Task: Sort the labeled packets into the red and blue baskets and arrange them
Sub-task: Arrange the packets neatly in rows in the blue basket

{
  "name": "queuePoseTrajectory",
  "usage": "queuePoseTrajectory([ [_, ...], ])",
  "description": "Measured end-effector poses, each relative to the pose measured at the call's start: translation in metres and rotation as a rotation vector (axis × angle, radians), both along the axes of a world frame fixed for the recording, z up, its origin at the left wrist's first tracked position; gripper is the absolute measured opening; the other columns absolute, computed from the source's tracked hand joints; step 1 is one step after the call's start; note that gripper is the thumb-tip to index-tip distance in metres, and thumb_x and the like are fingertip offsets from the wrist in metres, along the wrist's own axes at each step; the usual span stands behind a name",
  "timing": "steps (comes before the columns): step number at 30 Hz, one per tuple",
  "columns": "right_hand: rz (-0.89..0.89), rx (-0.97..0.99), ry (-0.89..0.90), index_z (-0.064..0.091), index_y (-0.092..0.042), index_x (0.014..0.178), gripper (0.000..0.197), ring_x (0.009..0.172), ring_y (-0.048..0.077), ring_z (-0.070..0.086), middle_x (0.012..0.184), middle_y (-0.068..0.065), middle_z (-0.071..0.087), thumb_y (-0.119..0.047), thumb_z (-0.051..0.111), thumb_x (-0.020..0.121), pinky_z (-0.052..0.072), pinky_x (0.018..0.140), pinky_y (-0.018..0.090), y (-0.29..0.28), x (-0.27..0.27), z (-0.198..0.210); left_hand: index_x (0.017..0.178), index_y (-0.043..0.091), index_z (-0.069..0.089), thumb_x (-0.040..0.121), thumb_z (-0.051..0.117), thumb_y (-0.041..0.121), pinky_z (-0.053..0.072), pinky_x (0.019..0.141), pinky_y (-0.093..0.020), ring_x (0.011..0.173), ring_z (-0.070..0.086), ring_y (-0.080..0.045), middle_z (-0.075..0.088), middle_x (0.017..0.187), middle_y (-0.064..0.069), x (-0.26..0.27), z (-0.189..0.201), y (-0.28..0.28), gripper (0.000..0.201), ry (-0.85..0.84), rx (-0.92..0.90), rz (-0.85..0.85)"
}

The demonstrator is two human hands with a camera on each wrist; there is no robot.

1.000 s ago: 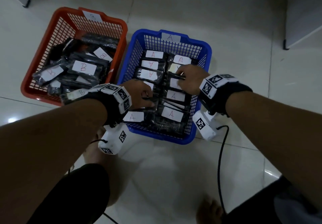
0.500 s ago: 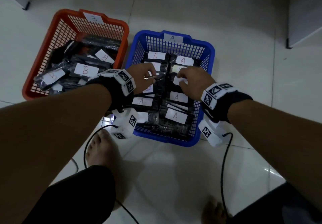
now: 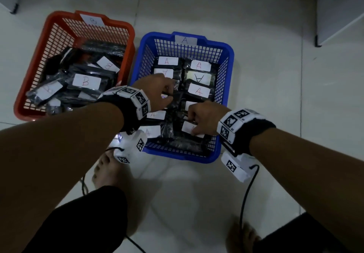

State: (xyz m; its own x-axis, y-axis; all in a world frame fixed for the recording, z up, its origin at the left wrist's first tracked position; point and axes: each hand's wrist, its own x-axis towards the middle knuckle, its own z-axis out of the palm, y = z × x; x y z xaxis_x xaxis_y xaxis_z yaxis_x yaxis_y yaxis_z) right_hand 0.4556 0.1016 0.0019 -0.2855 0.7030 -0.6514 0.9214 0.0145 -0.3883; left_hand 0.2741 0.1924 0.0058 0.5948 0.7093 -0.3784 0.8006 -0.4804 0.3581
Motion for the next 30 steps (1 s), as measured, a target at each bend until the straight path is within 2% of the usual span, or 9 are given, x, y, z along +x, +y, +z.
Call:
queuePoseTrajectory([
  [3,-0.042,-0.038,0.048,0.06,-0.019,0.107,0.033,0.097,0.02,0.058,0.101,-0.002,0.058,-0.034,0.075,0.081,0.052,0.084,0.033,0.004,0.002,0.002,0.077,0.022,0.062,0.072,0.076,0.051,0.052,0.074,-0.029,0.074,0.062,-0.014,0.059,0.067,0.011,-0.014,0.017,-0.018,0.033,0.082,-0.17,0.01],
  [6,-0.091,-0.026,0.108,0.063,-0.019,0.105,0.024,0.096,0.019,0.058,0.102,-0.002,0.058,-0.033,0.068,0.087,0.05,0.084,0.03,0.007,0.004,0.006,0.089,0.026,0.058,0.051,0.082,0.065,0.049,0.07,-0.028,0.079,0.057,-0.011,0.059,0.08,0.012,-0.026,0.027,-0.035,0.059,0.327,-0.303,-0.08],
  [9,-0.169,-0.002,0.155,0.064,-0.021,0.101,0.02,0.091,0.017,0.06,0.1,-0.001,0.063,-0.033,0.066,0.085,0.051,0.08,0.029,0.005,0.006,0.006,0.101,0.028,0.051,0.057,0.084,0.057,0.045,0.071,-0.027,0.088,0.055,-0.015,0.056,0.092,0.011,-0.027,0.025,-0.045,0.062,0.46,-0.278,-0.162],
  [15,-0.32,0.113,0.25,0.062,-0.023,0.095,0.013,0.09,0.018,0.062,0.097,-0.001,0.065,-0.027,0.067,0.083,0.053,0.079,0.032,0.007,0.012,0.001,0.107,0.019,0.06,0.074,0.079,0.035,0.045,0.08,-0.027,0.097,0.057,-0.02,0.056,0.101,0.002,-0.026,0.01,-0.04,0.042,0.341,-0.233,-0.129],
  [21,-0.5,0.429,0.236,0.066,-0.012,0.112,0.026,0.099,0.024,0.061,0.109,0.008,0.065,-0.017,0.059,0.088,0.048,0.083,0.029,0.031,0.023,0.001,0.099,0.004,0.066,0.087,0.068,0.026,0.032,0.055,-0.012,0.067,0.049,-0.008,0.055,0.079,0.002,-0.012,0.016,0.004,0.026,0.053,-0.192,0.024],
  [23,-0.576,0.473,0.213,0.062,-0.013,0.119,0.03,0.105,0.025,0.061,0.116,0.009,0.065,-0.015,0.057,0.089,0.049,0.09,0.033,0.044,0.029,0.003,0.112,0.006,0.062,0.092,0.06,0.024,0.038,0.069,-0.021,0.088,0.058,-0.02,0.059,0.092,-0.001,-0.003,0.017,0.025,0.027,0.028,-0.168,0.046],
  [26,-0.599,0.488,0.165,0.054,-0.017,0.119,0.026,0.101,0.026,0.061,0.114,0.007,0.064,-0.017,0.055,0.093,0.05,0.085,0.033,0.065,0.036,0.001,0.135,0.01,0.048,0.097,0.051,0.021,0.038,0.095,-0.031,0.124,0.048,-0.031,0.052,0.135,-0.011,0.013,0.008,0.056,0.04,0.038,-0.143,0.076],
  [28,-0.57,0.48,0.134,0.051,-0.019,0.116,0.022,0.095,0.028,0.061,0.111,0.008,0.064,-0.018,0.053,0.094,0.052,0.081,0.036,0.081,0.035,-0.001,0.143,0.014,0.038,0.099,0.047,0.02,0.037,0.103,-0.033,0.129,0.044,-0.03,0.044,0.145,-0.01,0.022,-0.001,0.072,0.046,0.054,-0.153,0.083],
  [30,-0.554,0.432,0.135,0.05,-0.019,0.115,0.019,0.09,0.03,0.061,0.106,0.009,0.063,-0.017,0.051,0.095,0.054,0.079,0.041,0.096,0.032,-0.003,0.146,0.016,0.033,0.098,0.047,0.019,0.039,0.102,-0.033,0.127,0.047,-0.03,0.044,0.145,-0.011,0.028,-0.01,0.085,0.05,0.075,-0.14,0.087],
])
